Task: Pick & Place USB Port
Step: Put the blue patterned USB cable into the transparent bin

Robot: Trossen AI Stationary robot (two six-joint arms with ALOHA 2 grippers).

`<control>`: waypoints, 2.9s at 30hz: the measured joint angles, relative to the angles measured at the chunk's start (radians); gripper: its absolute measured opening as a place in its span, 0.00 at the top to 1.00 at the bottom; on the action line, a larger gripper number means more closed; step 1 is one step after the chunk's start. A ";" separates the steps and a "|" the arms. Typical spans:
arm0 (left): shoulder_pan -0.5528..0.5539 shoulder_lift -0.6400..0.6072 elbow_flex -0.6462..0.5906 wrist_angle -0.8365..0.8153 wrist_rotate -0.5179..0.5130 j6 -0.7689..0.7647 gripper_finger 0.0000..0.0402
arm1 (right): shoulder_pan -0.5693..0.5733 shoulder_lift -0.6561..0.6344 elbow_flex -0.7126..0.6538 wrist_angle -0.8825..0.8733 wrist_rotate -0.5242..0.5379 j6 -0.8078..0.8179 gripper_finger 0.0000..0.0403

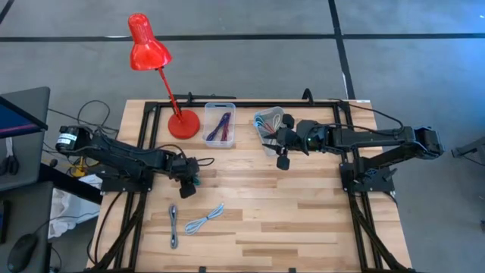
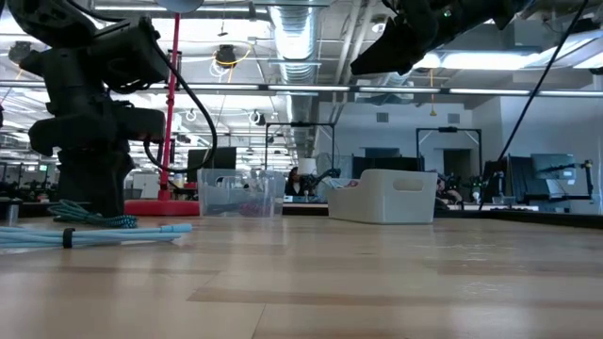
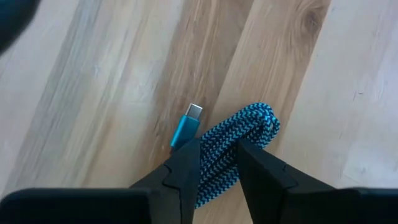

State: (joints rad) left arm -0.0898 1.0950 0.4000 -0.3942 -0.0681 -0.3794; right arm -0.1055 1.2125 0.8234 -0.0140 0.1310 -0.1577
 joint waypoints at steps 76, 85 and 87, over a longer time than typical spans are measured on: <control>0.616 0.172 0.189 0.899 -0.033 0.450 0.99 | -0.001 -0.593 0.000 -0.494 0.088 -0.031 0.72; 0.619 0.225 0.189 0.921 -0.029 0.449 0.99 | -0.001 -0.671 0.000 -0.599 0.104 -0.009 0.72; 0.619 0.239 0.189 0.923 -0.029 0.449 0.99 | -0.001 -0.693 -0.002 -0.625 0.105 0.005 0.72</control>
State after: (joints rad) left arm 0.5289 1.3340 0.5892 0.5289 -0.0971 0.0696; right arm -0.1062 0.5199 0.8216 -0.6395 0.2356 -0.1531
